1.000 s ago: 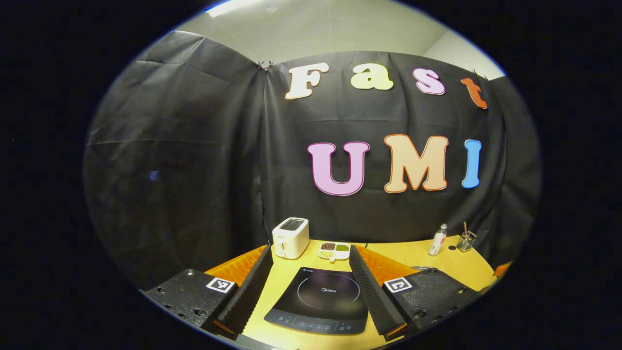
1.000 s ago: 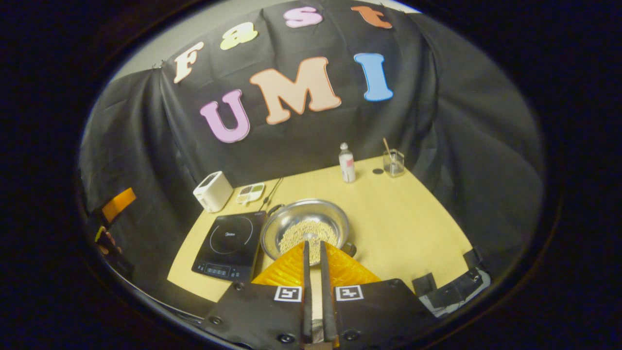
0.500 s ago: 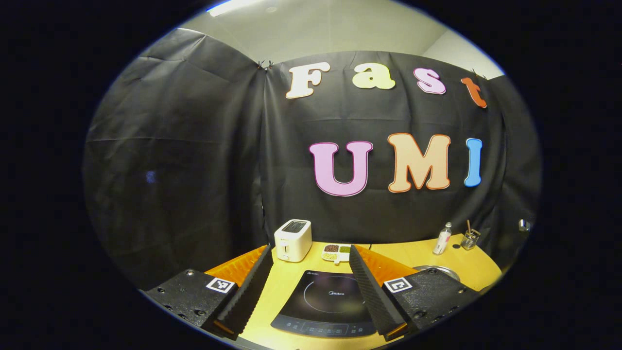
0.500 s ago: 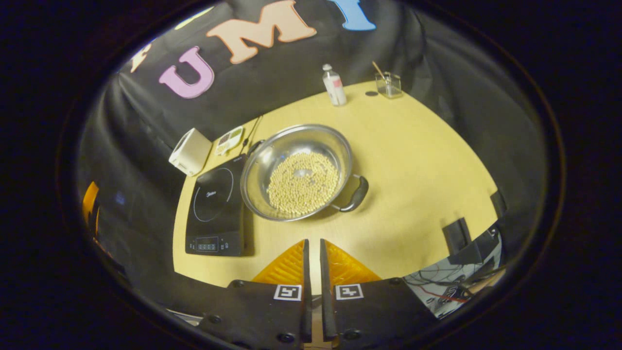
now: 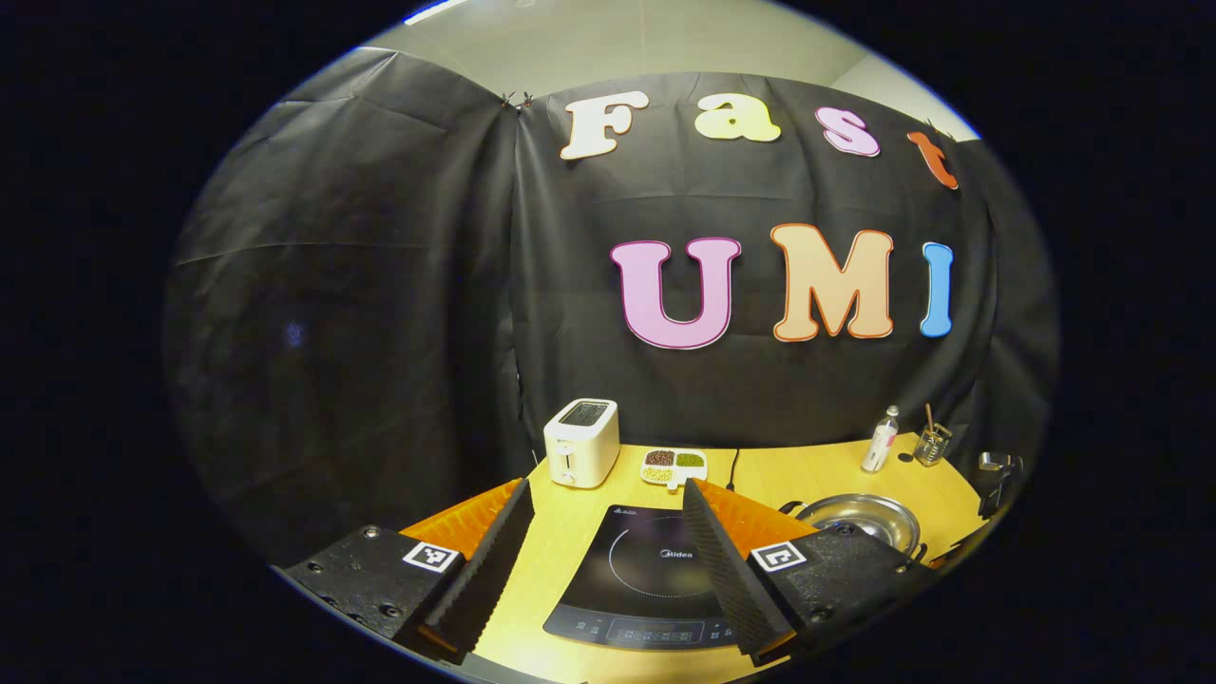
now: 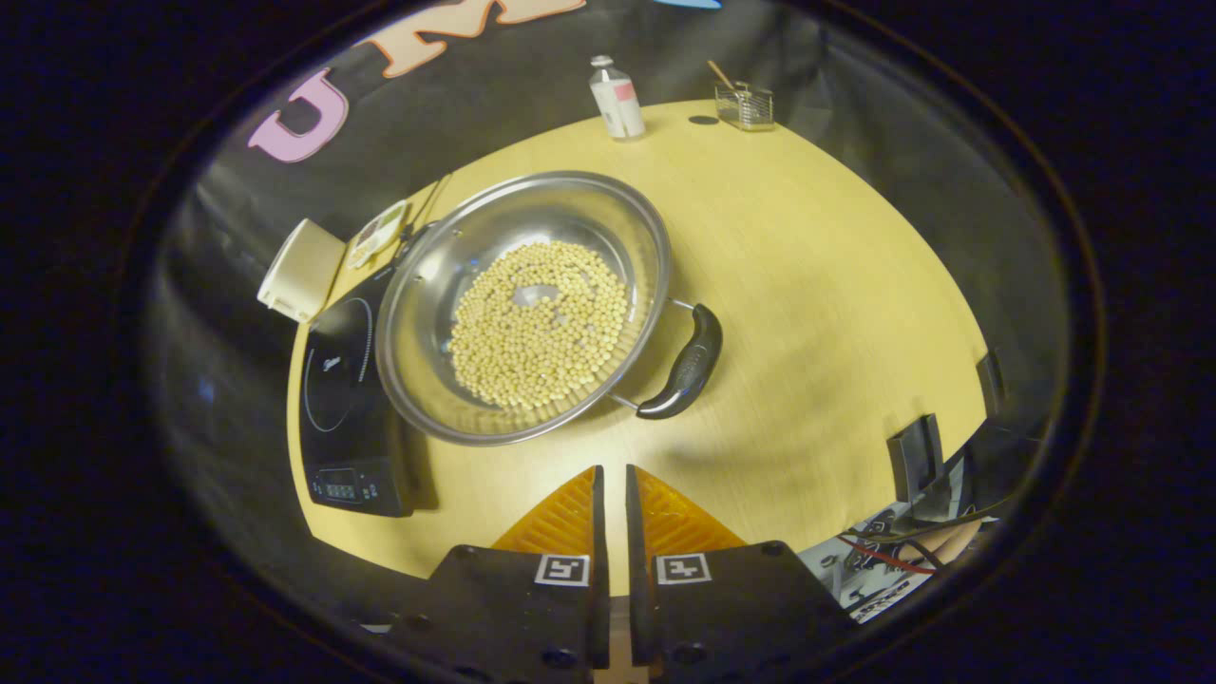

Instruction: First push the handle of the pot to place it horizontally, then grasp the pot with both hands and set it on the induction cooktop.

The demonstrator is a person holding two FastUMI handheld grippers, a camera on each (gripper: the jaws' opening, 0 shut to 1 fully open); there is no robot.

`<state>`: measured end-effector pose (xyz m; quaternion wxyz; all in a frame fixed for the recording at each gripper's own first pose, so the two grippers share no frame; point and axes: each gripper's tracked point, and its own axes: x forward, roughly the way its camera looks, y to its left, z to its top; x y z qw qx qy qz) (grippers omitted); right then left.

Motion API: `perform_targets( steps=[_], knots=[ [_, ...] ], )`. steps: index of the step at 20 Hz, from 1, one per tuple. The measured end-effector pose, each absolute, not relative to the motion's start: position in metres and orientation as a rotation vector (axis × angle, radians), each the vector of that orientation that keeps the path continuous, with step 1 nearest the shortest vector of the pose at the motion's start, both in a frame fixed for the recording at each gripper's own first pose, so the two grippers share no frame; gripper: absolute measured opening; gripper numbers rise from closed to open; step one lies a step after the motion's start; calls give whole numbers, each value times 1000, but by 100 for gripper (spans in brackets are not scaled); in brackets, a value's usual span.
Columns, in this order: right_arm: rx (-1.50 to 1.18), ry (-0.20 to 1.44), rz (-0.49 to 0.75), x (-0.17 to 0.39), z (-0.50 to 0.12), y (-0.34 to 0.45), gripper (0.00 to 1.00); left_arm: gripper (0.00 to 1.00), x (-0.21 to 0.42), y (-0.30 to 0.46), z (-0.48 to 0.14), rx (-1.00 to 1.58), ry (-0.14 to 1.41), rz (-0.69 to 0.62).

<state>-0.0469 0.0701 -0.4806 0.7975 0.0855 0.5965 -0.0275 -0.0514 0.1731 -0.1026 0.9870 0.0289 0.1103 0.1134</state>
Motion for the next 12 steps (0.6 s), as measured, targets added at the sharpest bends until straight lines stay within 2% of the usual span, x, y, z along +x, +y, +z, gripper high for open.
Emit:
perform_targets(
  steps=[1,3,4,12],
  knots=[
    [174,1293,-70,-46,-488,67,12,93,-51,173,-105,58,226,224],
    [162,1312,-91,-44,-501,64,12,96,-50,173,-108,56,235,216],
    [173,1319,-101,-42,-504,64,12,93,-49,172,-110,53,239,211],
    [299,1291,-240,-16,-512,47,12,94,-43,176,-127,48,272,195]
  ],
)
